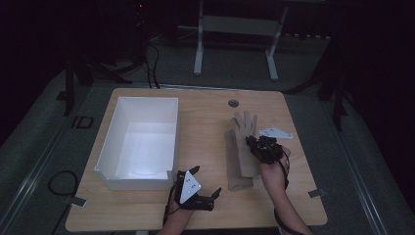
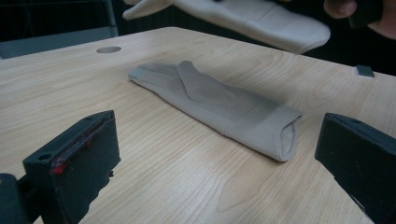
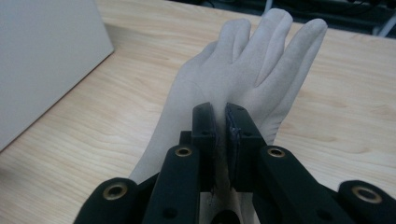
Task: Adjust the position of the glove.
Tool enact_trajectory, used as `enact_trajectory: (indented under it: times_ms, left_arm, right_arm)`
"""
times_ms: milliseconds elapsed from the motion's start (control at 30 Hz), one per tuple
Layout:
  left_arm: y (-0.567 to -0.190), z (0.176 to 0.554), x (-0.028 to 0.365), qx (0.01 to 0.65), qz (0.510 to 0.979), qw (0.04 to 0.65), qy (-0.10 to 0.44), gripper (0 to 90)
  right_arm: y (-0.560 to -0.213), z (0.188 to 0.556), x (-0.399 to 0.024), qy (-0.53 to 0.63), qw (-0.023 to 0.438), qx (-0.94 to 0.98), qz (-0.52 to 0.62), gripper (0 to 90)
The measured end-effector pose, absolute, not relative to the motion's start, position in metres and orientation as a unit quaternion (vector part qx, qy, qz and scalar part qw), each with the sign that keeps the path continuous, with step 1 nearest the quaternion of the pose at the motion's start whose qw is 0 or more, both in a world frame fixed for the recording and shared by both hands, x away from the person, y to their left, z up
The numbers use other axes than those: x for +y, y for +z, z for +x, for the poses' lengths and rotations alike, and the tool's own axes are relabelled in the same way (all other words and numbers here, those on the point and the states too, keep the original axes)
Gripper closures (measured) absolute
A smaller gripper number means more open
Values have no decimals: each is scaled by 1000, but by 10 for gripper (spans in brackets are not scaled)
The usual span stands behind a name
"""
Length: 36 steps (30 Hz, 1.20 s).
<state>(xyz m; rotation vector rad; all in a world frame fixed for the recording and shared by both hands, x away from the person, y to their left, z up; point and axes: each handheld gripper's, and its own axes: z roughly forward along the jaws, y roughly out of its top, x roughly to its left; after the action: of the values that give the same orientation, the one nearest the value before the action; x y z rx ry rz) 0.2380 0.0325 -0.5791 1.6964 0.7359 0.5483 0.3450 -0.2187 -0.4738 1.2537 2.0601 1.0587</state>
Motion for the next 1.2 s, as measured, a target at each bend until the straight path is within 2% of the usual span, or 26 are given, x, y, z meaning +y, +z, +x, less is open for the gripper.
enact_trajectory:
  times_ms: [833, 1200]
  left_arm:
    - [-579, 238, 32, 312, 723, 571, 233, 2]
    - [-579, 238, 32, 312, 722, 571, 233, 1]
  right_arm:
    - [-528, 347, -205, 353, 199, 765, 501, 823]
    - [-540, 346, -201, 342, 202, 771, 498, 802]
